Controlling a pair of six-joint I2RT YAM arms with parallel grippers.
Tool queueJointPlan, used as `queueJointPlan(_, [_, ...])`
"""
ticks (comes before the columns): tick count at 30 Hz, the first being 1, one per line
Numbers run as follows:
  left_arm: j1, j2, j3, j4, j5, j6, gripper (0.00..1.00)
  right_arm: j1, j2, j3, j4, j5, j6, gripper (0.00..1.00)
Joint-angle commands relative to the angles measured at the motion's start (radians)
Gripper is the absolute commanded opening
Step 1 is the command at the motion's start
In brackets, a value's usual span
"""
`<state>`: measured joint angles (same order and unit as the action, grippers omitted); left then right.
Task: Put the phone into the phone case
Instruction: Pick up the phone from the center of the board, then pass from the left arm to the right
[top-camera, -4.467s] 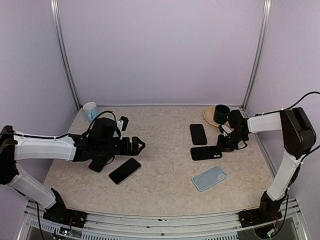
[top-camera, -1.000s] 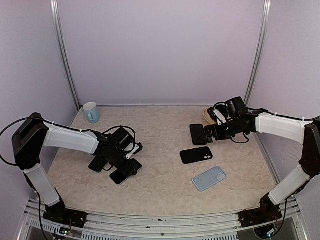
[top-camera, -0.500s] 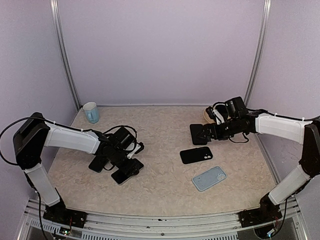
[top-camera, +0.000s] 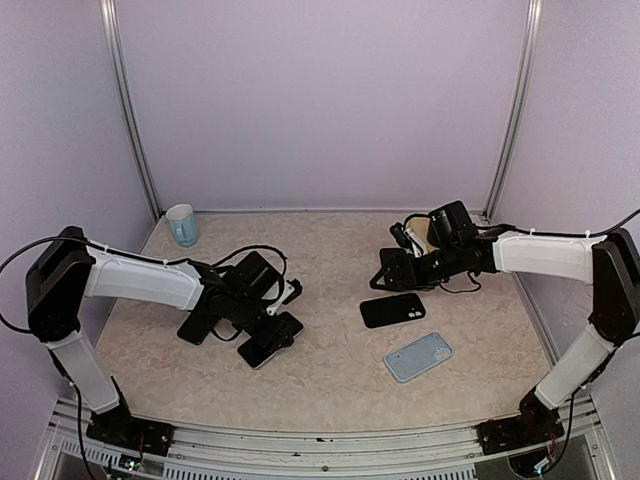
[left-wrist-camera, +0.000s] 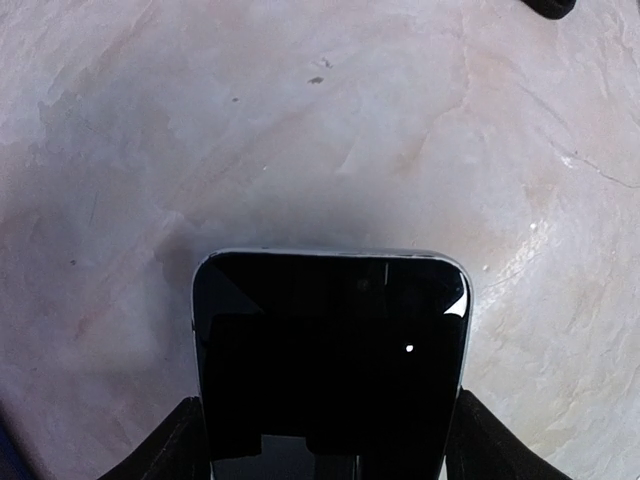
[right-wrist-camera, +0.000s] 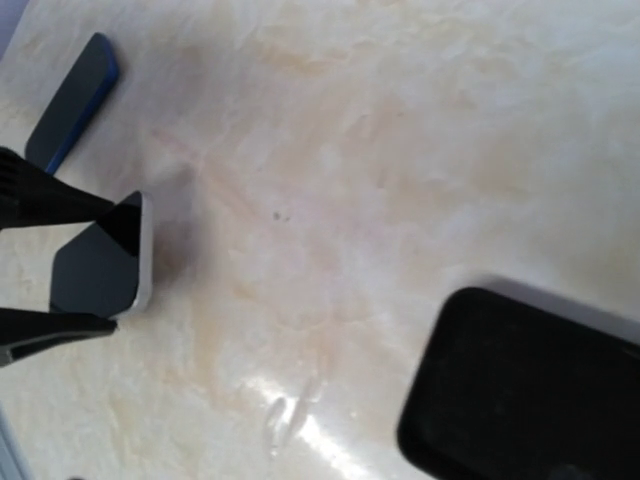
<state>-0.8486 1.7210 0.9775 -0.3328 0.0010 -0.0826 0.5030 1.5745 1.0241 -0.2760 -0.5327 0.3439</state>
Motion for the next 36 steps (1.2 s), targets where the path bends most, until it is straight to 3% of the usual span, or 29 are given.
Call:
queueJointPlan(1, [-0.026, -0.049, 0.047, 0.063, -0.016, -0.018, 0.11, 0.029, 0.031, 0.024, 0.053, -0.035, 0.044, 0.99])
queueJointPlan(25, [-0.205, -0.093, 0.153, 0.147, -0.086, -0.008, 0.08, 0.141, 0.150, 0.082, 0.182, -0.160, 0.173, 0.92])
queueJointPlan(36, [-0.232, -0.074, 0.186, 0.146, -0.109, 0.011, 0.07, 0.174, 0.165, 0.071, 0.209, -0.232, 0.195, 0.87])
